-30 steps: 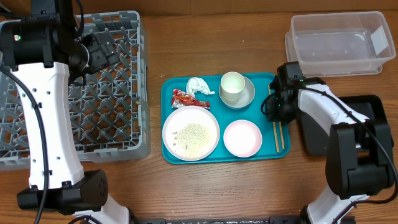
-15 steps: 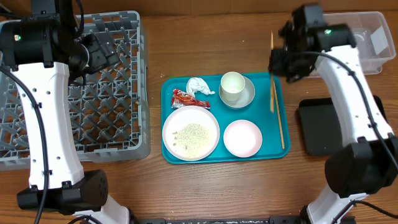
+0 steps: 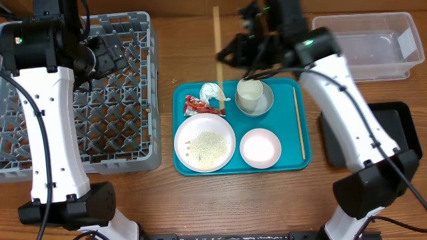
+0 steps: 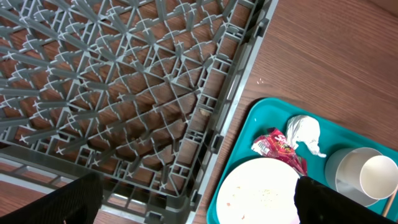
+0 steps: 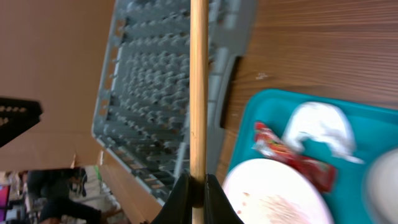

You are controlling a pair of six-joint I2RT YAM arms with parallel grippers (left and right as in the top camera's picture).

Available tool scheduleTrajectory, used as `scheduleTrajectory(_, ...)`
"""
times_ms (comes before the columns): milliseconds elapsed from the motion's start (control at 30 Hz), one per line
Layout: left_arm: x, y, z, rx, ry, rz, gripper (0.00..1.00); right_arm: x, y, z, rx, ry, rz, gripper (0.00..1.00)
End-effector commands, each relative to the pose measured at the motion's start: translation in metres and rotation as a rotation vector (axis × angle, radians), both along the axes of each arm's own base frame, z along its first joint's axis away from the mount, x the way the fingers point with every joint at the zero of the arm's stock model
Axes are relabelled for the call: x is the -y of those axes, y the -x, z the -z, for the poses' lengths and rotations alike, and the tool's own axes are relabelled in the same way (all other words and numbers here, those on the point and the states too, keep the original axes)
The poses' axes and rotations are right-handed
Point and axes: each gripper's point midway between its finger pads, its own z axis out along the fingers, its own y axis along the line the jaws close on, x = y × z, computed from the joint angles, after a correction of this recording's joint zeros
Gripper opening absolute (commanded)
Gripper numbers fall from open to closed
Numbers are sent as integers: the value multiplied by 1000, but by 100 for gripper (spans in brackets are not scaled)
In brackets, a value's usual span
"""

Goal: Sort waste into correct bins and load items into the dishwasher
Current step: 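Carry the chopstick left and insert it into the gray dish rack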

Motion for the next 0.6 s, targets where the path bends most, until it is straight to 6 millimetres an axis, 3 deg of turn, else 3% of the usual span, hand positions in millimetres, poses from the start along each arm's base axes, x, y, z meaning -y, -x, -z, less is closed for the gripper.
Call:
scheduleTrajectory(0,-3,-6,0,15,-1,-19,100,-35,13,-7,-67,-11,107,4)
scheduleTrajectory(100,-7,-24,-10,98,-25,-15,100,-61,22,-8,-80,-11,176,4)
scheduleTrajectory(167,-26,-18,-10,73,-119,-58,100,-78,27,-12,-54,-16,196,4)
scheduleTrajectory(233,-70,6,-9,13,-226,-270,100,-95,33,-18,-40,-38,216,4)
scheduleTrajectory(333,-115,41,-7,-38,-253,-569,100,-111,39,-25,-6,-68,202,4)
scheduleTrajectory(467,-156,71,-1,-74,-198,-744,100,-137,40,-22,21,-103,173,4)
scheduleTrajectory(567,-179,88,0,-88,-182,-808,100,-157,34,-3,19,-108,157,4)
